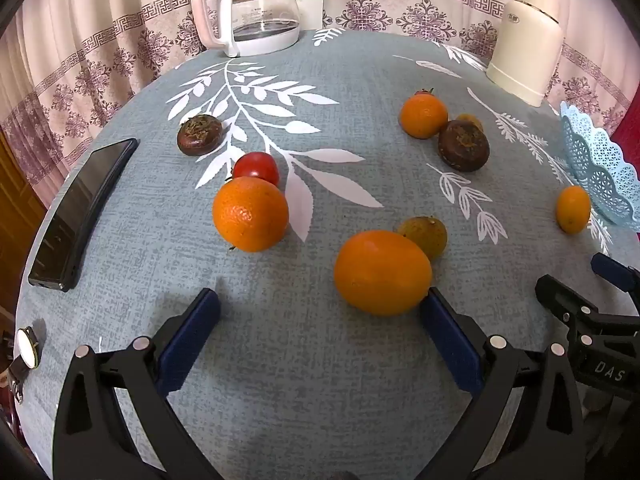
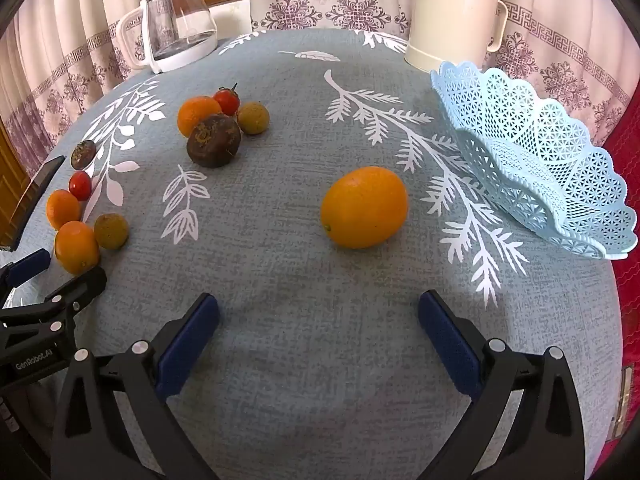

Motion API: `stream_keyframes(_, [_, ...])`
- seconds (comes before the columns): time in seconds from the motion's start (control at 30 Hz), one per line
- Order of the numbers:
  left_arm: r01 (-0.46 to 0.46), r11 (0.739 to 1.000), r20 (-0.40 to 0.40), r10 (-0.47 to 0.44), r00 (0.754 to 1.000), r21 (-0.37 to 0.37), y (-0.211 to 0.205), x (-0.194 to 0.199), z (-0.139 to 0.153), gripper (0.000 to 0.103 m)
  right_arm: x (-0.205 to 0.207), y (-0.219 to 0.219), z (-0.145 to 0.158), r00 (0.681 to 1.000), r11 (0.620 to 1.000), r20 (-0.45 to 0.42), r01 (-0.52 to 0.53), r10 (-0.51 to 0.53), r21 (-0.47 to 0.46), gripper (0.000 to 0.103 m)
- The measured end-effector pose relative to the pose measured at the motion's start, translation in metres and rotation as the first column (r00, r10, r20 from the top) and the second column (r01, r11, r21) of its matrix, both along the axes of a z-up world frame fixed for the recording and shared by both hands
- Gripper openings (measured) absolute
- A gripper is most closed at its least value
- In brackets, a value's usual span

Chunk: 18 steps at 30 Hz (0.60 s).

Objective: Organize fruits

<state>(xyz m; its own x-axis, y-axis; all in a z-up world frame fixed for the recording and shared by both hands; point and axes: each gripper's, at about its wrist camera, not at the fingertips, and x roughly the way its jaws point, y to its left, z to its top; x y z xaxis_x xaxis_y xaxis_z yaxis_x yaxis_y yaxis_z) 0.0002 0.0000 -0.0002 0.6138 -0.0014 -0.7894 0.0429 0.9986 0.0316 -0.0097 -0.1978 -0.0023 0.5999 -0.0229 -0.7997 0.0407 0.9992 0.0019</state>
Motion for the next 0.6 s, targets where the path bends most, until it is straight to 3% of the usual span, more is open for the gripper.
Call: stream_keyframes(0.6, [0.0,1.0,0.0,0.0,1.0,0.002,-0.0001,0.0001,0.0,0.101,0.0007,-0.0008,0.0005,1.0,1.0,-0.003,0.0,0.0,0.002,0.098])
